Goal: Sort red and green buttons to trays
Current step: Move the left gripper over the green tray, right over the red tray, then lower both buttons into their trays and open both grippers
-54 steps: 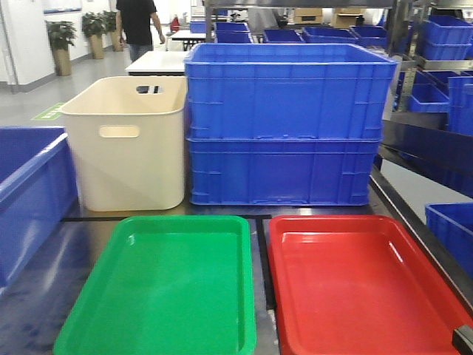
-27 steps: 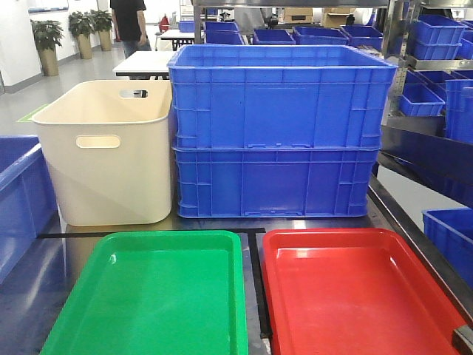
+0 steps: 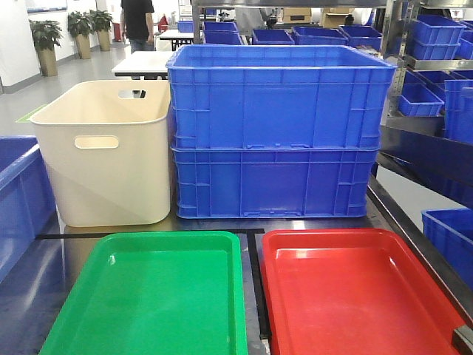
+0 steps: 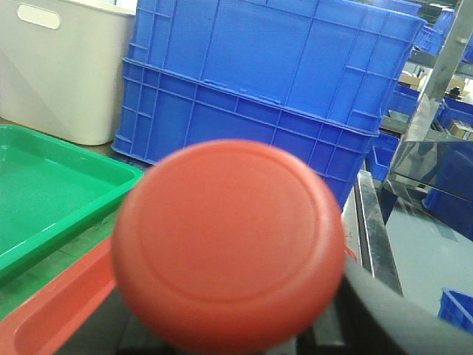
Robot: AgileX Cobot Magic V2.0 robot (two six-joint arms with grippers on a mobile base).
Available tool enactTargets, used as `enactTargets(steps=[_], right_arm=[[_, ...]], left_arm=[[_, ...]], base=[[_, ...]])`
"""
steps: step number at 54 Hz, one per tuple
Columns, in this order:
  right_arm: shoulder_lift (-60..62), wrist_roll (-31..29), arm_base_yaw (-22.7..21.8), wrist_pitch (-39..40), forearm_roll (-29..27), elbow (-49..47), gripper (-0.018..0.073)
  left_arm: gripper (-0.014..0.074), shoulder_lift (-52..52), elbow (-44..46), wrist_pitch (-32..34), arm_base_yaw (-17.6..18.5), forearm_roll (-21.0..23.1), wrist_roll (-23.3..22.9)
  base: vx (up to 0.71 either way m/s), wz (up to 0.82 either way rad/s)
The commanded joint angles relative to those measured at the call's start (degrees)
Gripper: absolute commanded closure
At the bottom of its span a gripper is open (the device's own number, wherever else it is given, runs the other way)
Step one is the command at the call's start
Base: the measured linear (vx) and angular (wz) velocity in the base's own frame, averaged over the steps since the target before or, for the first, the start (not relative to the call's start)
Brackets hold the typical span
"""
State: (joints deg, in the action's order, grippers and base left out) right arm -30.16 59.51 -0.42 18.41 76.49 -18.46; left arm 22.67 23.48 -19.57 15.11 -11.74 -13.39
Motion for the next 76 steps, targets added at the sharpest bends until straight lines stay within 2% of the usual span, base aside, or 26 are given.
enactTargets(steps=[1, 12, 25, 29, 33, 39, 45, 49, 52, 56, 61, 65, 72, 76], right_arm=[[-0.32, 0.06, -0.2, 1.65, -1.45, -1.84, 0.0568], [-0.32, 0.19, -0.2, 2.52, -2.26, -1.84, 0.0568], [-4.29, 0.21, -0.2, 11.95, -7.89, -1.84, 0.0568], [-7.6, -1.35, -0.2, 14.05, -10.9, -1.84, 0.0568], [-12.06, -5.47, -0.2, 15.51, -14.67, -2.37, 0.0568], [-19.16, -12.28, -0.2, 19.19, -16.54, -5.62, 0.0568], [-27.43, -16.69, -0.2, 22.03, -17.19, -10.46, 0.0568], [-32.04, -17.54, -0.2, 23.24, -17.19, -14.04, 0.0568], [-35.89, -17.59, -0.2, 23.6, -17.19, -16.42, 0.0568], [-40.24, -17.59, -0.2, 23.67, -17.19, -19.27, 0.0568], [-44.57, -17.72, -0.2, 24.31, -17.19, -21.94, 0.0568], [-48.07, -18.85, -0.2, 24.1, -17.13, -23.32, 0.0568], [-53.82, -23.34, -0.2, 23.58, -17.29, -24.73, 0.0566], [-56.86, -26.3, -0.2, 23.43, -17.92, -25.27, 0.0564]], left_arm=[[0.0592, 0.46, 1.52, 5.22, 0.15, -0.08, -0.26], [0.0592, 0.46, 1.52, 6.89, 0.15, -0.14, -0.26], [0.0592, 2.3, 1.52, 13.97, 0.15, -0.04, -0.7], [0.0592, 5.16, 1.52, 18.32, 0.15, -0.04, -0.7], [0.0592, 10.77, 1.52, 24.65, 0.2, -0.04, -0.7], [0.0592, 19.68, 1.52, 35.55, 0.2, -0.1, -1.0], [0.0592, 29.81, 2.55, 44.09, 0.2, -0.96, -4.6], [0.0592, 36.49, 4.78, 48.08, 0.2, -5.32, -8.63], [0.0592, 40.89, 7.08, 50.11, 0.2, -11.23, -12.45], [0.0592, 46.57, 10.67, 52.24, 0.2, -21.17, -18.71], [0.0592, 53.26, 15.22, 55.28, 0.2, -30.41, -26.28], [0.0592, 58.04, 18.32, 57.53, 0.2, -36.95, -29.19], [0.0592, 64.89, 22.09, 59.3, 0.2, -42.06, -30.48], [0.0591, 67.72, 23.61, 59.31, 0.2, -42.25, -30.41]], base=[[0.0, 0.0], [0.0, 0.0], [0.0, 0.0], [0.0, 0.0], [0.0, 0.0], [0.0, 0.0], [0.0, 0.0], [0.0, 0.0], [0.0, 0.0], [0.0, 0.0], [0.0, 0.0], [0.0, 0.0], [0.0, 0.0], [0.0, 0.0]])
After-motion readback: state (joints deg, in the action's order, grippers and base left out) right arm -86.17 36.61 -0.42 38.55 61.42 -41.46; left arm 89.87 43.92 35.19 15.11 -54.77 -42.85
